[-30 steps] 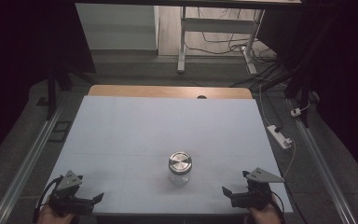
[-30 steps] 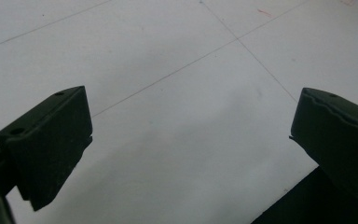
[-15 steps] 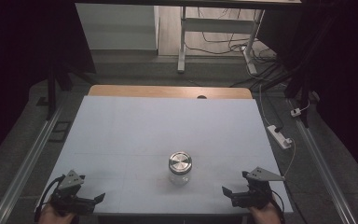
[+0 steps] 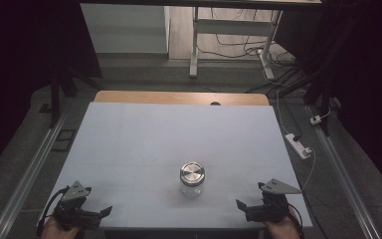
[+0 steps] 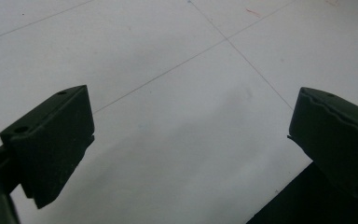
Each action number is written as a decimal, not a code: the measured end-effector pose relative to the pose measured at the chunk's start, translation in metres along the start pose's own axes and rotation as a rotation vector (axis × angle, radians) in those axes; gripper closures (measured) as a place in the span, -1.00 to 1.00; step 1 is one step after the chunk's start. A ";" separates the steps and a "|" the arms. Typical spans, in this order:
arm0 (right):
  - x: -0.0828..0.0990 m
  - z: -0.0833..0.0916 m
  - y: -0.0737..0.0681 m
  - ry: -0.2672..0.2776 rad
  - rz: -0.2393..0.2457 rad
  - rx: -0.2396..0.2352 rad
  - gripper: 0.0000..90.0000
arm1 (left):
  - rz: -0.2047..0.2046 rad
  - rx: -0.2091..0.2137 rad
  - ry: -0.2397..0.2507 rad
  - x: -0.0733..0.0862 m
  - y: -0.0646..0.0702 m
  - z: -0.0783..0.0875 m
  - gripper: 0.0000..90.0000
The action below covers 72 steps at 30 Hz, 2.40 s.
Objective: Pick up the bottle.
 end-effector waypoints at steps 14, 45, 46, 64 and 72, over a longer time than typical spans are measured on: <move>-0.006 -0.002 -0.009 0.008 0.026 -0.047 -1.00 | 0.008 0.014 0.000 0.000 -0.001 0.000 -0.97; -0.022 -0.038 -0.039 0.020 0.117 -0.189 -1.00 | 0.018 0.026 0.001 0.000 -0.002 0.000 -0.98; -0.023 -0.039 -0.039 0.020 0.119 -0.192 -1.00 | 0.018 0.026 0.001 0.000 -0.002 0.000 -0.98; -0.034 -0.062 -0.057 0.007 0.123 -0.247 -1.00 | 0.021 0.031 0.004 0.000 -0.002 0.000 -0.98; -0.040 -0.081 -0.066 -0.026 0.124 -0.291 -1.00 | 0.025 0.036 0.007 0.000 -0.003 0.001 -0.98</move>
Point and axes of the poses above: each handheld gripper's, and its own axes: z roughly backward along the jaws, x roughly out of its underside, y roughly to its right, the point moved 5 cm from there along -z, roughly forward along the jaws, and after that the axes turned 6 degrees about y, right-handed, at the moved point
